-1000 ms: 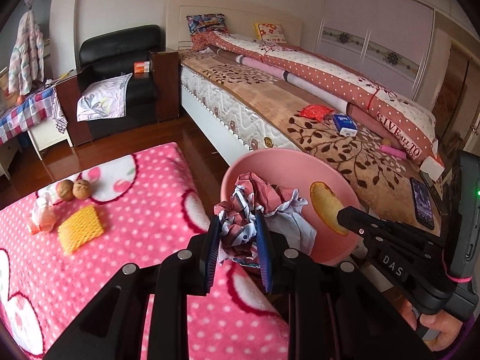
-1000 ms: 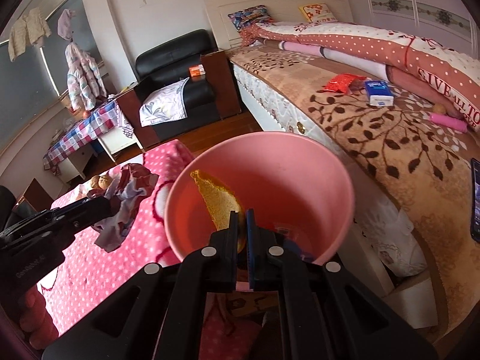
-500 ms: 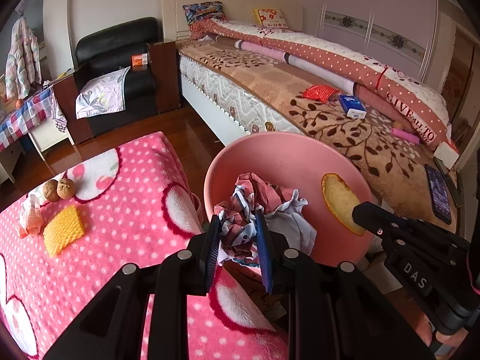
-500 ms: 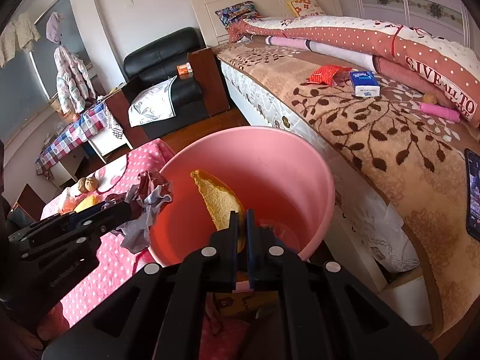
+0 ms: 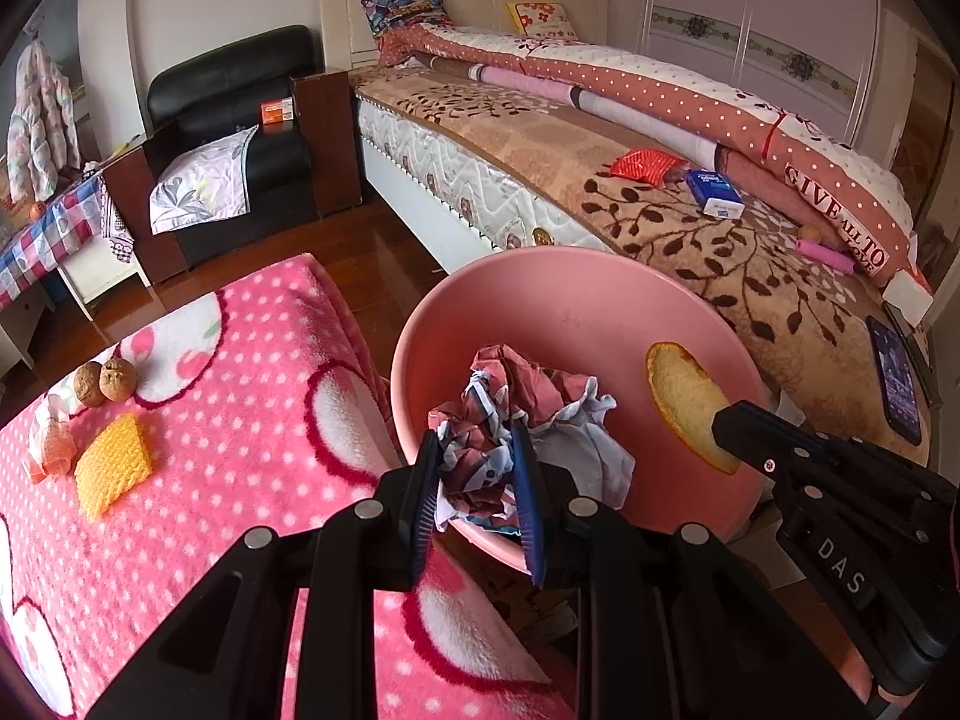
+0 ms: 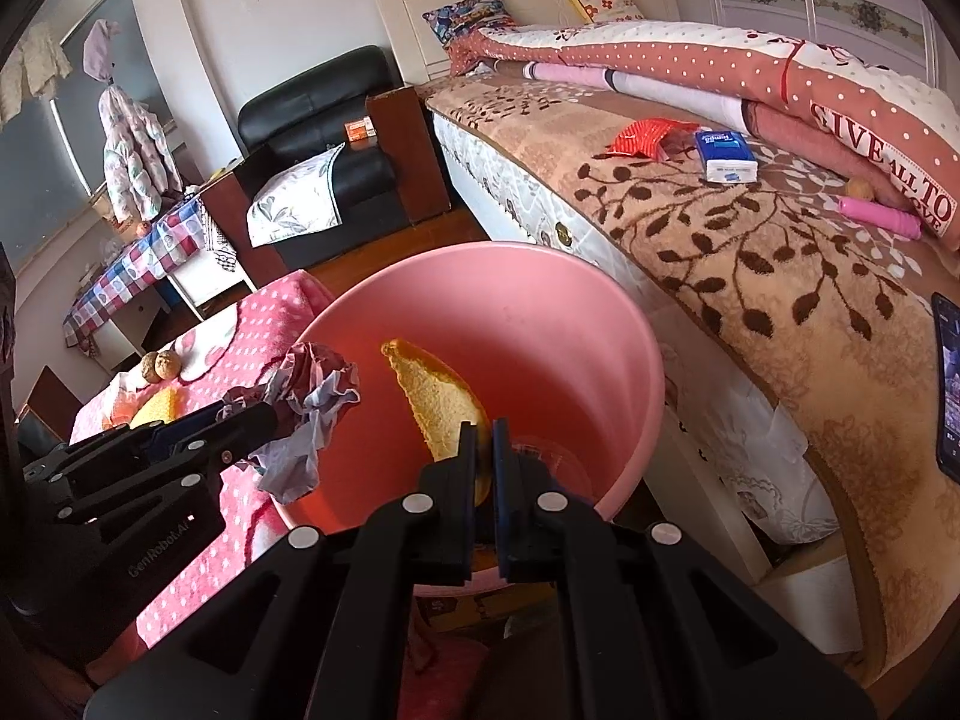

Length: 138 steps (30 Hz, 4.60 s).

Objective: Collect trash
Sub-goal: 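Carry the wrapper and bread crust over the pink basin, then open the left tool to drop the wrapper into the basin, then move both open tools back over the table toward the orange bag and yellow mesh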

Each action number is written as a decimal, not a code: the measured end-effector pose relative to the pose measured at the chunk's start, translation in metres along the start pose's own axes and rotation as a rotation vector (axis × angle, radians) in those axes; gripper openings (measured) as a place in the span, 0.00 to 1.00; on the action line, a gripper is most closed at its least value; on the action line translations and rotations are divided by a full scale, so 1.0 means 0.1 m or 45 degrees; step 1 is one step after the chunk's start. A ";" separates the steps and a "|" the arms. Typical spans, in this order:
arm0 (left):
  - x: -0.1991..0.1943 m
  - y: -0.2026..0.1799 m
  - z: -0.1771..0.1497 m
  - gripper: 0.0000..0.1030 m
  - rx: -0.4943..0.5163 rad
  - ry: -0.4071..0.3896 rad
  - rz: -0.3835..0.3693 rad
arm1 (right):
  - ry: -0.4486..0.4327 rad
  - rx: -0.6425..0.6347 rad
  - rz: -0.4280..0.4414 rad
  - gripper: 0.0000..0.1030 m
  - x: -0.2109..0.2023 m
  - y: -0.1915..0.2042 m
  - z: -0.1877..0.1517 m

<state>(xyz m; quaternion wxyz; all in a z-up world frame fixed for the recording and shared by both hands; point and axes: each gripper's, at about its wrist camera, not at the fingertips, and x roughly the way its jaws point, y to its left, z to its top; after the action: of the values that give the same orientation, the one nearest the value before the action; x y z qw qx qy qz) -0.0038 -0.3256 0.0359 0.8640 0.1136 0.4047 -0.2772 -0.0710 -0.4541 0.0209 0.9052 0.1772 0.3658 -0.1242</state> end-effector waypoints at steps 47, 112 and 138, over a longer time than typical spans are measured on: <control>0.01 -0.05 -0.01 0.51 -0.001 0.003 -0.082 | 0.052 0.064 0.005 0.06 0.13 -0.09 -0.02; -0.54 1.84 -0.47 0.51 -0.251 -0.076 0.190 | 0.147 -0.208 0.205 0.20 0.20 1.31 -0.17; -0.34 3.39 -0.69 0.51 -0.609 -0.105 0.336 | 0.241 -0.334 0.209 0.19 0.40 1.78 -0.38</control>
<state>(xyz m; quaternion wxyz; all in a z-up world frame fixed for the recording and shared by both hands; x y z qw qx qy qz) 0.1279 -0.0050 0.0074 0.9106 -0.0533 0.4050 -0.0632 -0.0030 -0.2808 0.0084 0.8892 0.0976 0.4466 0.0161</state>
